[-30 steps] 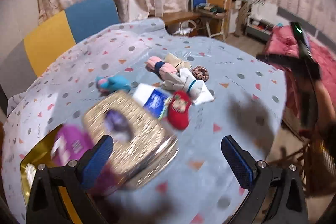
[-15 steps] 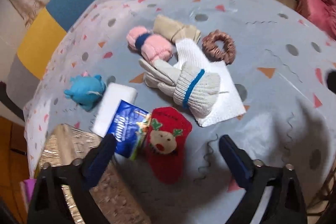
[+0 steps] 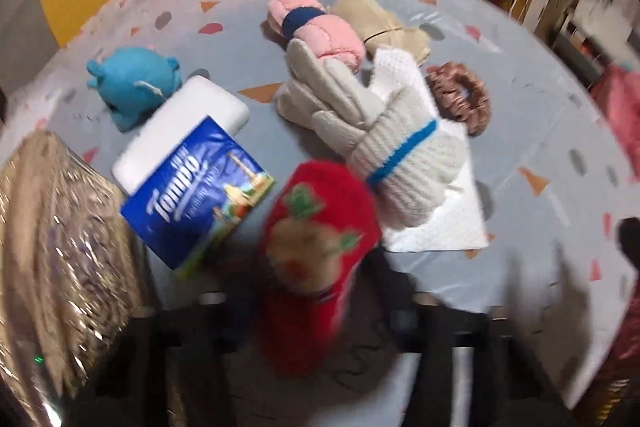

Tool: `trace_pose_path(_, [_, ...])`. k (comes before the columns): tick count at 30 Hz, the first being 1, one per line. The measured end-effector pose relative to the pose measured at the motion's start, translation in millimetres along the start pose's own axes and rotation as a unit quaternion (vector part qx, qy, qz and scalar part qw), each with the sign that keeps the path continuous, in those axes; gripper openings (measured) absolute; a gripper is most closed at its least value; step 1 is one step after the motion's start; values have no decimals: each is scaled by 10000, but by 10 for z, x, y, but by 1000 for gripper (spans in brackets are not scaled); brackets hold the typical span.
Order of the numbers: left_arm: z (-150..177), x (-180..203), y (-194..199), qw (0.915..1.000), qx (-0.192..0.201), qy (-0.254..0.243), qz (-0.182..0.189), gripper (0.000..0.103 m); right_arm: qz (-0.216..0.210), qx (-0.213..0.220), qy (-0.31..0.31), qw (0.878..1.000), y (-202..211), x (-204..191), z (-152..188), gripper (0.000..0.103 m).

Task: Organize soft objects
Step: 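Grasp the red Christmas sock with the left gripper and lift it, then place the red sock in the tin with the left gripper while the right gripper grasps the white glove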

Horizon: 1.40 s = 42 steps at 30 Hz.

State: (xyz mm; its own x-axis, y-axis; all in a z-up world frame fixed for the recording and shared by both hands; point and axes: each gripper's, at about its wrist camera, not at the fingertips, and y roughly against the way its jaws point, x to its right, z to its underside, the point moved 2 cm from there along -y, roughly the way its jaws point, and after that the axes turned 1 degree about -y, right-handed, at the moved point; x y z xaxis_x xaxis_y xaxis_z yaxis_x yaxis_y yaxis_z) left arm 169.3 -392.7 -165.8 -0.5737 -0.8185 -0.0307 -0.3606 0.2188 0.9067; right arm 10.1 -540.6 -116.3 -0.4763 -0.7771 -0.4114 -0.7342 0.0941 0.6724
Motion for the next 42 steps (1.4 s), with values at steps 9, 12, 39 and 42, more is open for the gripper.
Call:
trace_pose_path(9, [313, 64, 368, 9962, 544, -430, 524, 18, -213, -180, 92, 9996, -186, -182, -72, 43])
trace_pose_path(12, [396, 50, 596, 9924, 753, -542, 803, 18, -232, -232, 78, 9994, -262, -203, -90, 43])
trace_pose_path(39, [752, -2862, 2147, 9752, 1711, 1357, 351, 19, 11, -1224, 2113, 9697, -1297, -1388, -86, 51])
trace_pose_path(42, [863, -3305, 1968, 9743, 1548, 1632, 129, 19, 183, -1317, 2409, 9614, -1334, -1481, -1, 50])
